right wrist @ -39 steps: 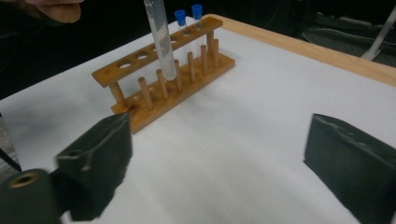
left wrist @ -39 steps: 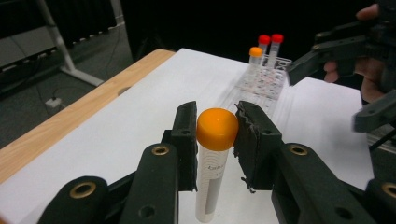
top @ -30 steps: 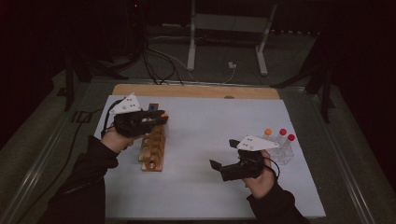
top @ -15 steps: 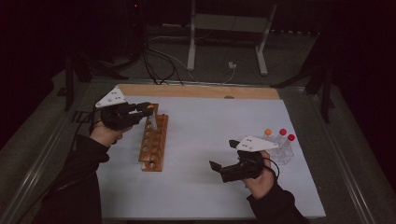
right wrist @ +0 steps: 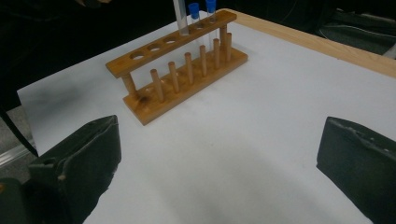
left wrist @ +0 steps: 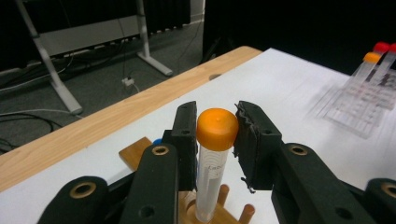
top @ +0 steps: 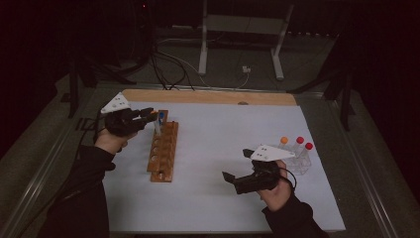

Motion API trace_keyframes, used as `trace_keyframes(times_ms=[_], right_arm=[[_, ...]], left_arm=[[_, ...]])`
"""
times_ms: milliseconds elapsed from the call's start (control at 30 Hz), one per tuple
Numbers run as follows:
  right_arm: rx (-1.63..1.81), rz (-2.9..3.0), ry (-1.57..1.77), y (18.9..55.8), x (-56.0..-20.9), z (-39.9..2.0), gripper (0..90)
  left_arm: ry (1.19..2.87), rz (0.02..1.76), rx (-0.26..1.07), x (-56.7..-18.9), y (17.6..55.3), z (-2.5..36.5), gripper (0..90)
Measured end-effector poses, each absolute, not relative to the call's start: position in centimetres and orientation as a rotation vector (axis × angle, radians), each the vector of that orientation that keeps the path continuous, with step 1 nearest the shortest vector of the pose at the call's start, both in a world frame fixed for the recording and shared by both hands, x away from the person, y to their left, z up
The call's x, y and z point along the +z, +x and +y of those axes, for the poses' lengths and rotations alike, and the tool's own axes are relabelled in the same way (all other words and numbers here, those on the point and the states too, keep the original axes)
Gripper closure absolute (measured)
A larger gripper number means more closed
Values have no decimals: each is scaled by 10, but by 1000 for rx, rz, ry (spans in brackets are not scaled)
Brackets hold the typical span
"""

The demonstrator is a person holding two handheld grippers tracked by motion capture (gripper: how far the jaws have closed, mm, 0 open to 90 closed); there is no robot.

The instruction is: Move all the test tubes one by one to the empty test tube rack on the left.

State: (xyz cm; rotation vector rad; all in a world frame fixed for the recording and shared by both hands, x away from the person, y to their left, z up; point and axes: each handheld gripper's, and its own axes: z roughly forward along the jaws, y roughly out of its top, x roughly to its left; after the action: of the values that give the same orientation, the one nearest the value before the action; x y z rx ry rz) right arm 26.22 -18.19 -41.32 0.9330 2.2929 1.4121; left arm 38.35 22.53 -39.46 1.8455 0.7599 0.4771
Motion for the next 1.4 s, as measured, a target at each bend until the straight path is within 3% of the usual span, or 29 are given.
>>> trace_keyframes(times_ms=[733, 1400], right_arm=[[1420, 2295, 937, 262, -413, -184, 0], [1423, 2290, 932, 261, -411, -186, 0]], left_arm=[[1898, 826, 447, -439, 389, 224, 712], [1947, 804, 419, -445, 387, 219, 692]])
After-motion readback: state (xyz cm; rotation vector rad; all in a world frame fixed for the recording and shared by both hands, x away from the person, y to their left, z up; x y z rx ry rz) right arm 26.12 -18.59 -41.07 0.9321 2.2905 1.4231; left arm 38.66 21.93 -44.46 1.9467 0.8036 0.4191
